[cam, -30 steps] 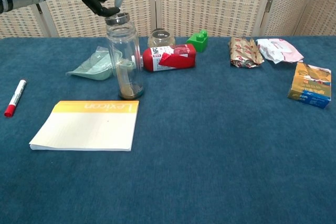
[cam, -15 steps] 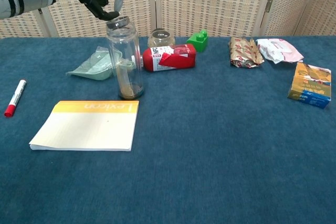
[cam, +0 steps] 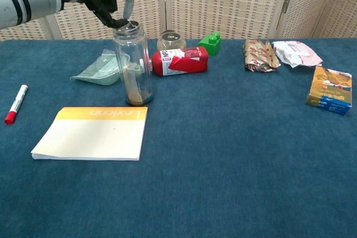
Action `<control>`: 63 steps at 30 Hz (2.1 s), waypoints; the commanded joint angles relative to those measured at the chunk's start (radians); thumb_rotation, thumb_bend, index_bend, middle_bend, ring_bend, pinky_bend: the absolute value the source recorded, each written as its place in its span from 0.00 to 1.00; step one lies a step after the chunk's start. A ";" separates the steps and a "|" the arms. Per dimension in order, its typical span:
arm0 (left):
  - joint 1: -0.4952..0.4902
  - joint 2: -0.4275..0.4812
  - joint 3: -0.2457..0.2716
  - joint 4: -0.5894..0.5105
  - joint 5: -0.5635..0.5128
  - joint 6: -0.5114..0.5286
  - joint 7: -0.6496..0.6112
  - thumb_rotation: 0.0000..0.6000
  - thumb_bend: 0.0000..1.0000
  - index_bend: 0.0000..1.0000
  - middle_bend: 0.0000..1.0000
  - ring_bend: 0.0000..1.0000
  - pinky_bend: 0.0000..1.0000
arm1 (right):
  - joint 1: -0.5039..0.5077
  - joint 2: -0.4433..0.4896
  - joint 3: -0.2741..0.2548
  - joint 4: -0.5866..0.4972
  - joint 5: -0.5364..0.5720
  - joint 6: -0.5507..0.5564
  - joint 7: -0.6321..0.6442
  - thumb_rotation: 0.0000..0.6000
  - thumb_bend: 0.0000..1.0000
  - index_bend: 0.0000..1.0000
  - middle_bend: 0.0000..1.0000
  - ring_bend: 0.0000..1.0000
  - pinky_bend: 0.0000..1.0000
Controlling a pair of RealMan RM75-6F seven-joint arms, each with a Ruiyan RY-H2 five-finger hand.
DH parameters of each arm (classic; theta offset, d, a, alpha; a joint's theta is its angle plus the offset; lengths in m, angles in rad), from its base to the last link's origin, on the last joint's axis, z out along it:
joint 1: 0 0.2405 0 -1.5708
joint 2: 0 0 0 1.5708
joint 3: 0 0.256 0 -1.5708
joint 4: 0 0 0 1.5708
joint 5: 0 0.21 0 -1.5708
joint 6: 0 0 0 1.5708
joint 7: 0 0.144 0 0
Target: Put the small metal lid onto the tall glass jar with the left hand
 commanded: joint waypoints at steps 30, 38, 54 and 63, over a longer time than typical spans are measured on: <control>-0.010 0.019 0.019 -0.053 -0.042 0.020 0.038 1.00 0.42 0.46 1.00 1.00 1.00 | 0.001 -0.009 0.004 0.014 0.002 -0.003 0.012 1.00 0.30 0.02 0.20 0.08 0.23; 0.016 0.041 0.009 -0.102 -0.024 0.062 -0.002 1.00 0.42 0.43 1.00 1.00 1.00 | -0.002 -0.008 0.005 0.017 0.003 0.001 0.016 1.00 0.31 0.02 0.20 0.08 0.23; 0.067 0.080 0.054 -0.205 0.028 0.070 -0.042 1.00 0.42 0.44 1.00 1.00 1.00 | -0.001 -0.014 0.005 0.021 0.002 -0.001 0.015 1.00 0.30 0.02 0.20 0.08 0.23; 0.062 0.068 0.059 -0.193 0.013 0.061 -0.026 1.00 0.42 0.39 1.00 1.00 1.00 | -0.004 -0.011 0.004 0.020 0.006 -0.002 0.014 1.00 0.30 0.02 0.20 0.08 0.23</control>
